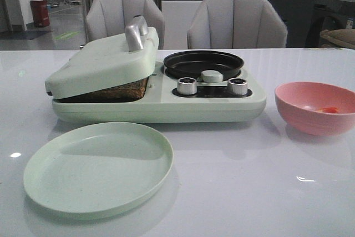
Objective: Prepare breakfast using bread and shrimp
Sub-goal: 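Grasp the lid handle with the left gripper and swing the lid closed, then release the lid handle and withdraw the left gripper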
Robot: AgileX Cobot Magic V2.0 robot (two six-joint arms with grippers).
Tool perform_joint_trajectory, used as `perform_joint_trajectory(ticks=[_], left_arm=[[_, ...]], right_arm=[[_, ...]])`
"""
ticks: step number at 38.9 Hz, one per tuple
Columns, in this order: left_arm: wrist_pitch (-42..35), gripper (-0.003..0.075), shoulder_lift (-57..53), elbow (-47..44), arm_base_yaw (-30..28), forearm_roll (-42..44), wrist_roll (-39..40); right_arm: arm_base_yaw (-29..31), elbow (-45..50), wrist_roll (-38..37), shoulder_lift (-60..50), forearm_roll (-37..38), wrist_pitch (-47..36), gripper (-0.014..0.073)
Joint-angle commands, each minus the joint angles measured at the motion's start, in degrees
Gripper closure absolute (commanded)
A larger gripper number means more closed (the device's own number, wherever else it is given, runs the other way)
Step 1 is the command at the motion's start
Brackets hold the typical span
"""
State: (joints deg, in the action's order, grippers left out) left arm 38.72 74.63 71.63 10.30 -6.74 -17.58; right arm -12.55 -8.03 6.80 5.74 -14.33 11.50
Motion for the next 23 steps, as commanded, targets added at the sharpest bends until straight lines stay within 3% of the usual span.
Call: perform_joint_trajectory(ticks=[1, 16, 23], left_arm=[[-4.38, 0.0604, -7.11, -1.03, 0.69, 5.67, 4.37], [-14.49, 0.0604, -27.68, -18.22, 6.15, 7.91, 9.18], [-17.82, 0.0604, -37.73, -26.19, 6.41, 5.04, 9.18]], right_arm=[[0.08, -1.51, 0.26, 0.51, -0.29, -4.36, 0.0055], [0.08, -1.51, 0.26, 0.51, -0.29, -4.36, 0.0055], [0.08, -1.51, 0.26, 0.51, -0.29, -4.36, 0.0055]])
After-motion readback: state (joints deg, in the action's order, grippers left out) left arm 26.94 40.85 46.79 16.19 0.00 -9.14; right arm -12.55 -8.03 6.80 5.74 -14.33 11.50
